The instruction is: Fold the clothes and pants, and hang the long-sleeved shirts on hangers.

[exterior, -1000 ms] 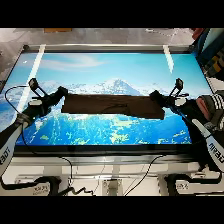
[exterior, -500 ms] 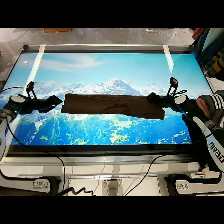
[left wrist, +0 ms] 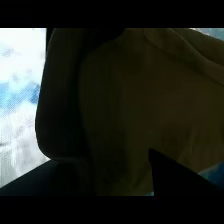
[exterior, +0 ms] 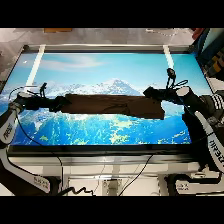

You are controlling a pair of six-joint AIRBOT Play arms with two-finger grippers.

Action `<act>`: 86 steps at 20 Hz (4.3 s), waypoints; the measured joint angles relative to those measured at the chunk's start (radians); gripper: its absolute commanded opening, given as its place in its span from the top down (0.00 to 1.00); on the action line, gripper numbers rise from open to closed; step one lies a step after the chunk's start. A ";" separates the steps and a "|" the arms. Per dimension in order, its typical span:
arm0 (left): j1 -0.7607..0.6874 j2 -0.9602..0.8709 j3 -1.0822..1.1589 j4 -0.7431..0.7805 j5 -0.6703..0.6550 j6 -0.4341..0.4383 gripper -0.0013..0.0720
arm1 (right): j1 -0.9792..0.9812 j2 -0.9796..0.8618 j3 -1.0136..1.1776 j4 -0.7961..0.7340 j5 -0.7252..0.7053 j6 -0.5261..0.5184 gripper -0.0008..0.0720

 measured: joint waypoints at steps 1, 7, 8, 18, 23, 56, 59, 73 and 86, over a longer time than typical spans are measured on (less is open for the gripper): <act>-0.017 -0.009 0.007 0.010 0.019 0.030 0.95 | 0.019 0.000 0.008 -0.001 0.009 -0.021 0.58; -0.076 0.059 0.088 0.013 0.035 0.118 0.97 | 0.159 0.000 0.026 -0.013 -0.053 -0.074 0.97; -0.079 0.094 0.095 0.020 0.031 0.121 0.97 | 0.188 -0.001 0.027 -0.014 -0.072 -0.077 0.97; -0.074 0.550 0.114 0.135 -0.204 0.056 0.97 | 0.493 -0.193 0.214 -0.002 -0.080 0.009 0.97; -0.073 0.655 0.114 0.198 -0.239 0.050 0.97 | 0.688 -0.348 0.365 0.014 -0.011 0.050 0.97; -0.861 0.183 0.109 -0.258 0.542 0.023 0.03 | -0.126 -0.203 0.384 -0.208 0.478 0.006 0.97; -0.812 0.192 0.109 -0.260 0.469 0.023 0.03 | -0.154 -0.273 0.353 -0.085 0.622 -0.135 0.66; -0.739 0.200 0.109 -0.261 0.257 0.023 0.03 | -0.084 -0.476 0.333 0.078 0.548 0.087 0.06; -0.606 0.224 0.109 -0.072 0.162 0.022 0.97 | 0.142 -0.480 0.391 0.016 0.497 0.083 0.97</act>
